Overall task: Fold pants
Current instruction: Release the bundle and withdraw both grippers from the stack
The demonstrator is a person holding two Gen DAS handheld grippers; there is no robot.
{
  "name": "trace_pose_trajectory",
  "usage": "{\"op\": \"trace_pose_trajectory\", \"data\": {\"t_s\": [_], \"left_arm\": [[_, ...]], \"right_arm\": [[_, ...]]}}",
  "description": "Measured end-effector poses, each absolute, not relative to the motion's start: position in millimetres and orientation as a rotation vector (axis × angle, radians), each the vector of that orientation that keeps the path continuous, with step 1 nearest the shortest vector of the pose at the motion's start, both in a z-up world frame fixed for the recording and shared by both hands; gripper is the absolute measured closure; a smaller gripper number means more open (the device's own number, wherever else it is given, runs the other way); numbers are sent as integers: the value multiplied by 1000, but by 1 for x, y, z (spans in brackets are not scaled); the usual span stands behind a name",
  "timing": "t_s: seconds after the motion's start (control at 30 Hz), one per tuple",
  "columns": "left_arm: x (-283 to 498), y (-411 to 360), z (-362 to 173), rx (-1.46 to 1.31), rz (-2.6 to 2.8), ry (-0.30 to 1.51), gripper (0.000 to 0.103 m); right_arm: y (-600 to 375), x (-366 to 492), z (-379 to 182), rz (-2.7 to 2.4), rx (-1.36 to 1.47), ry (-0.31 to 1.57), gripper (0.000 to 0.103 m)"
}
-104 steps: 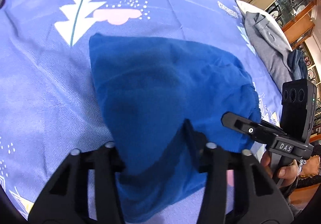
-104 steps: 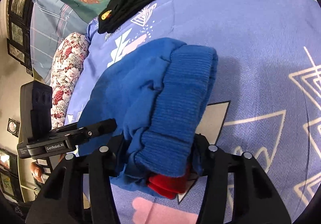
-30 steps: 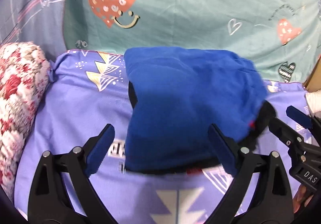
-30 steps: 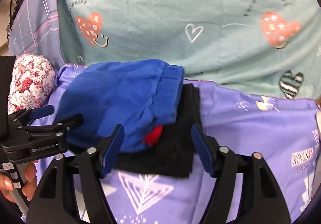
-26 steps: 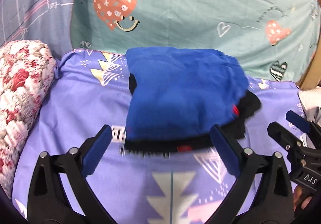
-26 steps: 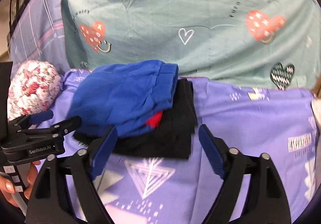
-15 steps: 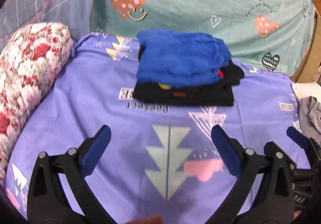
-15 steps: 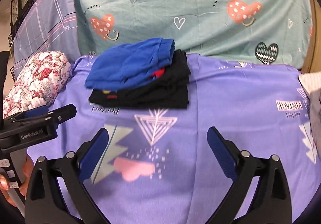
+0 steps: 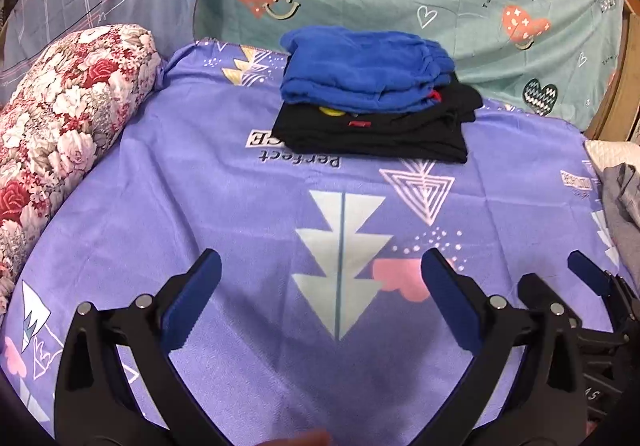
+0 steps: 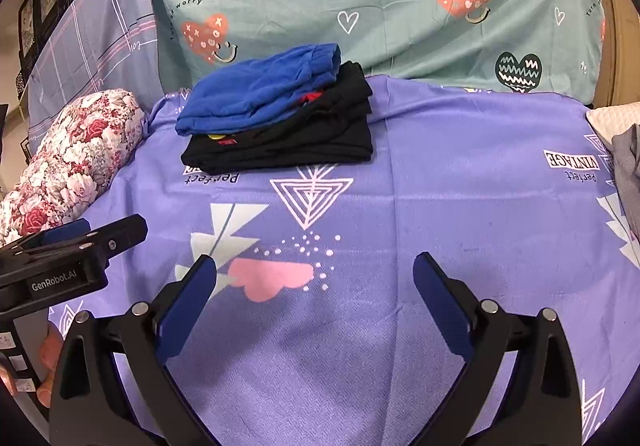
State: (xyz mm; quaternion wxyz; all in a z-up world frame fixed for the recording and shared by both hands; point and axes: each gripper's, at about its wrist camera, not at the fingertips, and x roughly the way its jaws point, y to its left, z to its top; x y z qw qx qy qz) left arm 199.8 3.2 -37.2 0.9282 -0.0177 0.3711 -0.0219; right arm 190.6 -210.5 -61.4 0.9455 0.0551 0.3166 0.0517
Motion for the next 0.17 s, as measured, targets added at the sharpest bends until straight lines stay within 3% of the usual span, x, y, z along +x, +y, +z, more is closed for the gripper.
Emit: {"op": "trace_pose_trajectory", "data": {"t_s": [0.17], "left_arm": [[197, 2, -57, -13, -51, 775, 2]], "right_arm": [[-213, 195, -74, 109, 138, 687, 2]]}}
